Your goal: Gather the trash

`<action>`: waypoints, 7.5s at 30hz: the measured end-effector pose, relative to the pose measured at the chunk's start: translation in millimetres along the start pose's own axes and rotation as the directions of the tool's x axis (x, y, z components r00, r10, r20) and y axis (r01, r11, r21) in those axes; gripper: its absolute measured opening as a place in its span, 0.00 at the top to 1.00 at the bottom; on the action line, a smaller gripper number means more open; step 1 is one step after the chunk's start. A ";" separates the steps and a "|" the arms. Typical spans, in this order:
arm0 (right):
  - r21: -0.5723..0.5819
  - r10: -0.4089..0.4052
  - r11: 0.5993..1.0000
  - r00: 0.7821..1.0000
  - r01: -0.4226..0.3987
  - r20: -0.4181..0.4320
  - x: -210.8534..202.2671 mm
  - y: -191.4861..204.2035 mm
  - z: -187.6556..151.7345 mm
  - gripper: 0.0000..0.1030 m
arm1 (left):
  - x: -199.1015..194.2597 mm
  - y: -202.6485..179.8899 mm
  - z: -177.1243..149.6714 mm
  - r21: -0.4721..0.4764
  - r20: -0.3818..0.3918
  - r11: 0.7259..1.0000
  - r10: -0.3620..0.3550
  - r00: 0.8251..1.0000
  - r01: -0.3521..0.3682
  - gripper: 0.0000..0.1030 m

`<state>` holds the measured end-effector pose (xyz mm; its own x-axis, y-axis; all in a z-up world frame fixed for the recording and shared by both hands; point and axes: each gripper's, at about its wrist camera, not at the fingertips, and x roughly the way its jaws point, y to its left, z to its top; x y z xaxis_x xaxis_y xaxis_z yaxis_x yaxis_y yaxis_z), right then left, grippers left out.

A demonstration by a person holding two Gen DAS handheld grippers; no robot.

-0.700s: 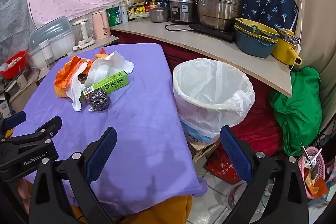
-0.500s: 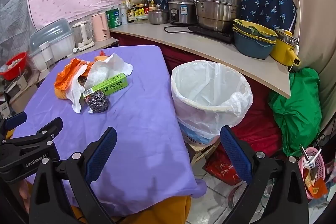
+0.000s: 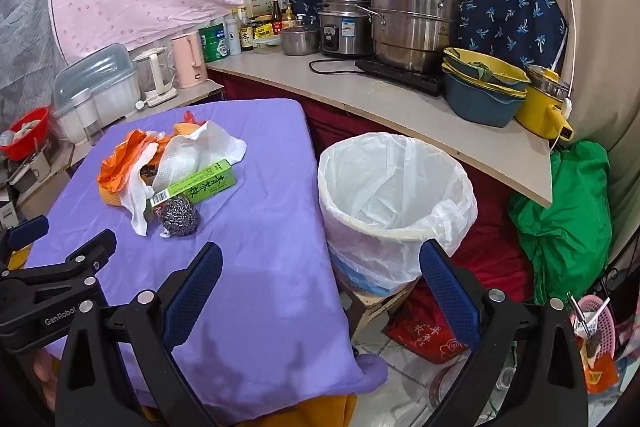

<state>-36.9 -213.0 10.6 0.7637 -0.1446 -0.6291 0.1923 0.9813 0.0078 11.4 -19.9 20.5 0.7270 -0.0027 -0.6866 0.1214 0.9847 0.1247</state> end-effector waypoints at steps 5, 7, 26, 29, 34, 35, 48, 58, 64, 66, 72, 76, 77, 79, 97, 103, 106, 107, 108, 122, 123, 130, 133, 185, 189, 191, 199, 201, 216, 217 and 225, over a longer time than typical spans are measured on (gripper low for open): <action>-0.011 0.009 1.000 1.000 -0.009 -0.002 2.8 -0.2 6.1 0.08 | 2.0 1.5 10.7 -0.008 -0.007 1.000 0.004 1.000 -0.004 0.07; -0.017 0.013 1.000 1.000 -0.013 -0.002 4.0 0.9 7.2 0.08 | 3.6 3.4 12.4 -0.013 -0.009 1.000 0.006 1.000 -0.006 0.07; -0.038 0.032 0.999 0.999 -0.033 -0.014 10.0 4.9 13.5 0.08 | 8.7 8.1 10.2 -0.031 -0.028 0.999 0.018 0.999 -0.019 0.07; -0.039 0.031 0.999 0.999 -0.032 -0.015 10.3 4.9 13.9 0.08 | 8.9 9.2 10.3 -0.035 -0.029 0.999 0.018 0.999 -0.019 0.07; -0.038 0.032 0.999 0.999 -0.032 -0.015 11.0 5.4 14.1 0.08 | 8.4 9.0 9.7 -0.035 -0.032 0.999 0.017 0.999 -0.018 0.07; -0.037 0.033 0.999 0.999 -0.034 -0.015 10.6 5.3 13.9 0.08 | 8.6 9.1 9.9 -0.036 -0.031 0.999 0.017 0.999 -0.018 0.07; -0.039 0.036 0.999 0.999 -0.036 -0.015 12.0 7.1 12.3 0.08 | 7.5 7.9 8.7 -0.037 -0.032 0.999 0.015 0.999 -0.016 0.07; -0.042 0.036 0.998 0.999 -0.036 -0.014 13.0 9.5 10.8 0.08 | 6.7 7.6 8.5 -0.037 -0.031 0.999 0.014 0.999 -0.015 0.07; -0.040 0.036 0.999 0.999 -0.037 -0.013 12.0 8.5 10.4 0.08 | 6.3 6.2 7.9 -0.034 -0.031 0.999 0.013 0.999 -0.014 0.07; -0.037 0.036 0.999 0.999 -0.037 -0.014 11.7 8.1 8.9 0.08 | 5.5 5.3 7.5 -0.032 -0.031 0.999 0.012 0.999 -0.013 0.07; -0.037 0.037 0.999 0.999 -0.037 -0.014 11.7 8.6 8.1 0.08 | 4.4 3.4 7.3 -0.032 -0.032 0.999 0.011 0.999 -0.012 0.07; -0.037 0.035 0.999 0.999 -0.035 -0.013 11.9 8.6 8.4 0.08 | 4.4 3.0 7.4 -0.031 -0.033 0.999 0.011 0.999 -0.012 0.07; -0.035 0.035 0.999 0.999 -0.036 -0.014 11.8 8.5 8.6 0.08 | 4.7 3.6 7.6 -0.032 -0.032 0.999 0.011 0.999 -0.012 0.07; -0.035 0.036 0.999 0.999 -0.037 -0.015 11.6 8.5 8.9 0.08 | 4.9 3.6 7.7 -0.032 -0.032 0.999 0.012 0.999 -0.013 0.07; -0.036 0.031 0.999 0.999 -0.032 -0.024 14.8 9.6 10.9 0.08 | 13.2 19.7 14.1 -0.072 -0.047 0.997 0.004 0.999 -0.007 0.07; -0.043 0.054 0.998 0.998 -0.056 -0.044 30.3 27.0 10.7 0.08 | 29.7 41.6 13.8 -0.103 -0.069 0.995 0.008 0.998 -0.015 0.07; -0.039 0.078 0.996 0.995 -0.080 -0.059 41.5 37.6 10.4 0.08 | 41.4 57.9 13.0 -0.120 -0.084 0.992 0.013 0.996 -0.023 0.07; -0.040 0.086 0.995 0.994 -0.088 -0.065 45.2 42.1 10.5 0.08 | 44.6 63.6 12.2 -0.126 -0.089 0.992 0.013 0.996 -0.025 0.07; -0.042 0.094 0.994 0.993 -0.097 -0.068 49.0 47.1 10.6 0.08 | 48.7 69.0 12.0 -0.133 -0.093 0.991 0.015 0.996 -0.027 0.07; -0.117 0.172 0.977 0.982 -0.180 -0.078 117.6 140.5 12.2 0.08 | 109.8 125.5 9.3 -0.187 -0.165 0.982 -0.014 0.986 -0.017 0.07; -0.130 0.170 0.975 0.982 -0.179 -0.081 122.6 146.9 12.5 0.08 | 114.6 128.4 9.8 -0.191 -0.170 0.981 -0.017 0.985 -0.016 0.07; -0.162 0.158 0.971 0.979 -0.178 -0.126 163.3 175.1 10.5 0.10 | 144.7 144.0 16.4 -0.230 -0.194 0.973 -0.045 0.980 -0.001 0.07; -0.157 0.161 0.970 0.976 -0.183 -0.143 180.1 180.0 12.3 0.13 | 156.4 146.0 19.2 -0.241 -0.203 0.970 -0.061 0.977 0.011 0.07; -0.076 0.216 0.972 0.974 -0.221 -0.067 87.0 124.6 -1.7 0.51 | 92.1 106.2 0.0 -0.220 -0.164 0.944 -0.282 0.945 0.244 0.93; -0.065 0.215 0.974 0.976 -0.217 -0.042 71.5 118.9 -1.8 0.51 | 71.4 100.3 2.8 -0.206 -0.130 0.942 -0.297 0.946 0.267 0.93; -0.064 0.213 0.975 0.977 -0.214 -0.025 63.3 114.9 -0.9 0.51 | 61.6 96.5 6.7 -0.201 -0.111 0.939 -0.304 0.946 0.278 0.93; -0.031 0.174 0.985 0.983 -0.172 0.056 36.5 85.7 9.8 0.51 | 36.7 71.6 31.0 -0.161 -0.049 0.929 -0.346 0.937 0.335 0.93; -0.007 0.155 0.988 0.985 -0.155 0.072 33.1 73.2 14.0 0.51 | 31.5 59.5 40.8 -0.144 -0.033 0.921 -0.370 0.929 0.361 0.93; 0.174 -0.054 0.984 0.990 0.031 0.133 58.5 -49.2 57.7 0.51 | 43.3 -95.7 112.8 0.033 -0.053 0.819 -0.571 0.819 0.573 0.93; 0.183 -0.065 0.982 0.990 0.040 0.128 63.1 -56.2 58.7 0.51 | 50.5 -107.1 116.1 0.035 -0.069 0.812 -0.580 0.812 0.583 0.93; 0.246 -0.099 0.966 0.992 0.079 0.074 106.3 -103.5 63.1 0.50 | 102.9 -170.4 127.5 0.051 -0.156 0.805 -0.579 0.800 0.592 0.92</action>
<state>63.3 -338.0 -8.0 0.7842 -0.2505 -0.5677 0.3974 0.9054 0.1494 151.6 -210.2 20.0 0.4061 -0.5448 -0.7337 0.5623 0.7818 -0.2693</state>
